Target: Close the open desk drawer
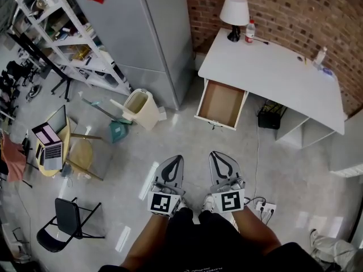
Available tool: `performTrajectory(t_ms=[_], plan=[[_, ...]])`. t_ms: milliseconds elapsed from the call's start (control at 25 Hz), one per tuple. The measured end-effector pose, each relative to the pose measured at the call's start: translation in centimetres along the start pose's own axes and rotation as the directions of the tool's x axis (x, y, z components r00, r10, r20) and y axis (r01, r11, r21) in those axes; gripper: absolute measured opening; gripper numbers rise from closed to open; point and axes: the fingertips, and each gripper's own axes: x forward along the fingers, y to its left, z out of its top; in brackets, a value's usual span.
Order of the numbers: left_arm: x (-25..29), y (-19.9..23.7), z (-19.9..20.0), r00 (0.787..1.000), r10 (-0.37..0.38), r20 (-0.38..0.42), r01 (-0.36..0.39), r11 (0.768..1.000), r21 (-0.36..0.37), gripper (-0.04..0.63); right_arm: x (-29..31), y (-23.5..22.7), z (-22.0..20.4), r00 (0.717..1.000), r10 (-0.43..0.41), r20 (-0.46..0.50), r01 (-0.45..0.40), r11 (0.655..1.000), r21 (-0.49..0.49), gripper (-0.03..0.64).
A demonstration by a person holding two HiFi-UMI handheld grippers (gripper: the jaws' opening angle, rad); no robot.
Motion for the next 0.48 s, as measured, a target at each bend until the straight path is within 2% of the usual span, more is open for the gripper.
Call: performTrajectory(t_ms=[280,480], plan=[[3.1,1.3,-0.2,0.998,-0.062,0.001,0.062,0.998,0.008,0.004,2.4,-1.6,-0.9,0.999,-0.04,-0.018,0.039,0.999,-0.012,0.029],[6.0,3.0,0.5,0.992,-0.119,0.033,0.119,0.993,0.006,0.005,5.5,-2.5,-0.8,0.998,-0.048,-0.037,0.045,0.997,-0.068,0.029]])
